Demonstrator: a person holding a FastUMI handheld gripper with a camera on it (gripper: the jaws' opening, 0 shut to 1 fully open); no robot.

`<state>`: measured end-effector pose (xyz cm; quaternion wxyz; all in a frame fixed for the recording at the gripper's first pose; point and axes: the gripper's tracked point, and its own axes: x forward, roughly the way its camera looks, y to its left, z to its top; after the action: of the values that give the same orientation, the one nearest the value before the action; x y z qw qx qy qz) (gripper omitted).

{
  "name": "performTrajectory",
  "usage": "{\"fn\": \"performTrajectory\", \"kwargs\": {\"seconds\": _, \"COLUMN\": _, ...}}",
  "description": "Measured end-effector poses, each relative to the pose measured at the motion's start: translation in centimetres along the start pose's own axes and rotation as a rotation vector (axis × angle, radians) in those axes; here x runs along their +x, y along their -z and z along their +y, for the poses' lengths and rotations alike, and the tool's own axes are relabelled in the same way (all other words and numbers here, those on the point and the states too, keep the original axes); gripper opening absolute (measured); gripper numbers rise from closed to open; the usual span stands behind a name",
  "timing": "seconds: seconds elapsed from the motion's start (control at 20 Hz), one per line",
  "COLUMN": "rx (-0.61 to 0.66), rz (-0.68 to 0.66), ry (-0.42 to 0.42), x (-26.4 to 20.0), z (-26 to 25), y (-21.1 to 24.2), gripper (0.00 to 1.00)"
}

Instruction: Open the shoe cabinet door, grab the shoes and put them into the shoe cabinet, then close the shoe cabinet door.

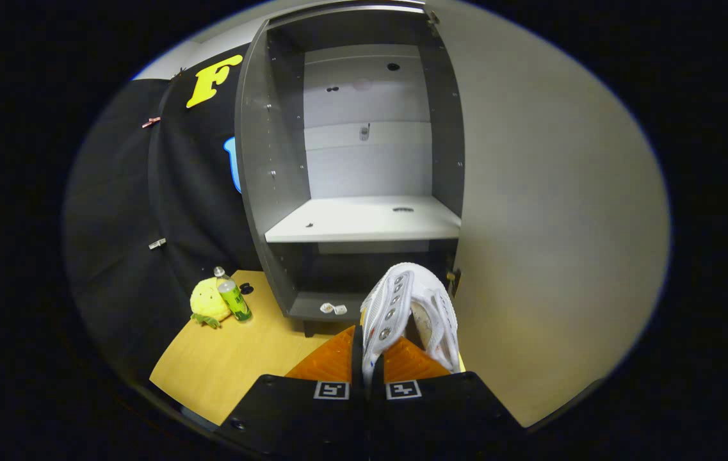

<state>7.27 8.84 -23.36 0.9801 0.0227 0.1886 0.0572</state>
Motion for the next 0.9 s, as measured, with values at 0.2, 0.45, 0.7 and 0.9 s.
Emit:
{"fn": "performTrajectory", "kwargs": {"seconds": 0.2, "rx": -0.003, "rz": -0.032, "ry": -0.028, "x": 2.1, "z": 1.4, "y": -6.0, "gripper": 0.06}}
{"fn": "performTrajectory", "kwargs": {"seconds": 0.45, "rx": -0.037, "rz": -0.054, "ry": -0.045, "x": 6.9, "z": 2.6, "y": -11.4, "gripper": 0.06}}
{"fn": "performTrajectory", "kwargs": {"seconds": 0.7, "rx": -0.072, "rz": -0.048, "ry": -0.036, "x": 13.4, "z": 2.6, "y": -14.8, "gripper": 0.06}}
{"fn": "performTrajectory", "kwargs": {"seconds": 0.9, "rx": -0.110, "rz": -0.036, "ry": -0.034, "x": 18.7, "z": 3.0, "y": -16.0, "gripper": 0.06}}
